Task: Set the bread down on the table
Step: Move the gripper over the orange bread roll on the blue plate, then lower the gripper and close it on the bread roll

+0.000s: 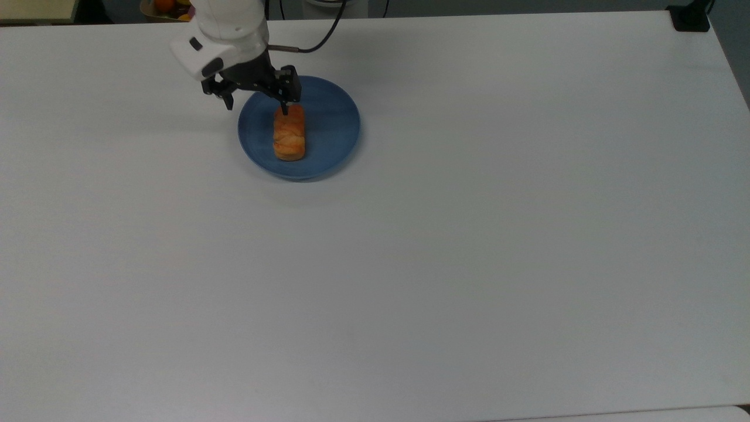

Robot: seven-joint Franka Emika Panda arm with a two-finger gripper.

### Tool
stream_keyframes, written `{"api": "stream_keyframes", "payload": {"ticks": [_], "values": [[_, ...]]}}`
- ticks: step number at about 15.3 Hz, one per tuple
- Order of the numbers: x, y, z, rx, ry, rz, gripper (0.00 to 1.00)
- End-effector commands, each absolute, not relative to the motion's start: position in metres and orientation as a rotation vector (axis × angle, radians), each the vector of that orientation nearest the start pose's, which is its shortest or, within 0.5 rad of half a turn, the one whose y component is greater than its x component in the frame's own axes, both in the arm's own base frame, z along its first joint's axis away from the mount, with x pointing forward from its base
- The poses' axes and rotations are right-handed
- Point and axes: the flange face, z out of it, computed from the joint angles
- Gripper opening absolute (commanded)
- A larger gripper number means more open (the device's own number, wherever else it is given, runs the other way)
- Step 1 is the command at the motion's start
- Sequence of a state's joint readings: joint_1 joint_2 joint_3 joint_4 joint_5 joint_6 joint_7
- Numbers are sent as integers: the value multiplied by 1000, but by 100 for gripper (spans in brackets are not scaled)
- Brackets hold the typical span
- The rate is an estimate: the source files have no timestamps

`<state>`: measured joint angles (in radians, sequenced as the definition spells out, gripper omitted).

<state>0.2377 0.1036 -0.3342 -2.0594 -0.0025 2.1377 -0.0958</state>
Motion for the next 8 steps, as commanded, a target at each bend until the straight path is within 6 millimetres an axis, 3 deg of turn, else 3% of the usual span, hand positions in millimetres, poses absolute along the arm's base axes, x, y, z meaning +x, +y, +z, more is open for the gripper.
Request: {"api": "stream_keyframes", "payload": {"ticks": [1, 3, 8], "values": [[557, -34, 353, -3189, -128, 14, 100], [560, -25, 338, -3194, -158, 33, 100], [559, -5, 330, -3188, -200, 49, 97]]}}
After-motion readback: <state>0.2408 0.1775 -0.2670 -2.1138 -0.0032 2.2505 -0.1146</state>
